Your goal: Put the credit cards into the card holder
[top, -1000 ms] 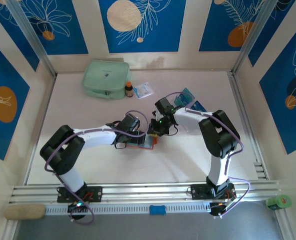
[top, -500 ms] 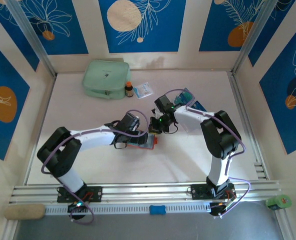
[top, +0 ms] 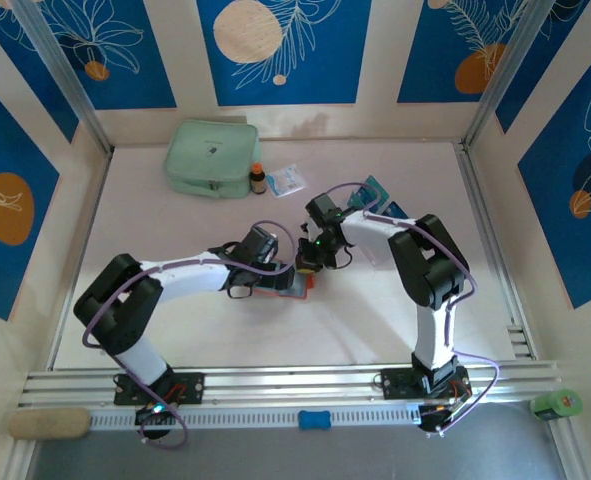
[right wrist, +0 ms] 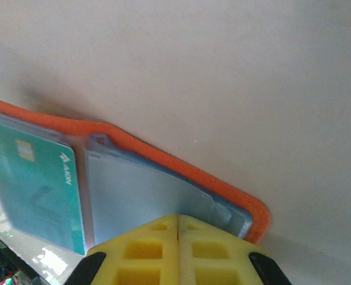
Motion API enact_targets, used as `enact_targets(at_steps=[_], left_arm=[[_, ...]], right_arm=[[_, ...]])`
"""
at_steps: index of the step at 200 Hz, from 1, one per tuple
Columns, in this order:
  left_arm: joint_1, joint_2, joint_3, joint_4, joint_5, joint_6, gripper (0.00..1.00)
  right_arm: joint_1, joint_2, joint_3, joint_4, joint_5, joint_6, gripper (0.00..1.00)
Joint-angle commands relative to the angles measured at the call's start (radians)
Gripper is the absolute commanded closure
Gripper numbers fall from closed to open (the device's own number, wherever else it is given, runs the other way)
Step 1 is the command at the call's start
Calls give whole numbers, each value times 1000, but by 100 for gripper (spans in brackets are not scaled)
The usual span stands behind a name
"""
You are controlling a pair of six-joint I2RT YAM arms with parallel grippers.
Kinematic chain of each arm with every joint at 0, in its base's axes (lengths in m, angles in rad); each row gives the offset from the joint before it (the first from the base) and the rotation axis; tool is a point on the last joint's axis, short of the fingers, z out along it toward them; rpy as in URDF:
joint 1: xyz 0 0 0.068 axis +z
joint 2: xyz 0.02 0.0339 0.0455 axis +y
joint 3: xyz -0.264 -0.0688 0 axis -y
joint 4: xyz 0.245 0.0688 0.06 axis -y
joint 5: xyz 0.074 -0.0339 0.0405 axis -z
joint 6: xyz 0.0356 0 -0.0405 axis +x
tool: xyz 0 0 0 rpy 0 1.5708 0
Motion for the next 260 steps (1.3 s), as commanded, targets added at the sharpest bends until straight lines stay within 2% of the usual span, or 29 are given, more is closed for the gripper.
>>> enact_targets(at_steps=[1, 65, 124, 151, 176, 260], left_arm=[[-8, -17, -13, -19, -17, 14, 0], [-8, -17, -48, -4, -37, 14, 1], [-8, -29, -91, 45, -19, 11, 24], [-8, -30, -98, 57, -13, 10, 28], [-8, -35, -105, 67, -11, 10, 29], [-8, -31, -113, 83, -2, 10, 29]], right_arm=[[23, 44, 34, -24, -51, -6, 100], [24, 45, 23, -12, -45, 7, 100], [18, 8, 21, -16, -25, 14, 100], [10, -55, -13, 4, 0, 45, 85], [11, -88, -48, 30, 5, 81, 78], [38, -39, -60, 64, -23, 124, 71]])
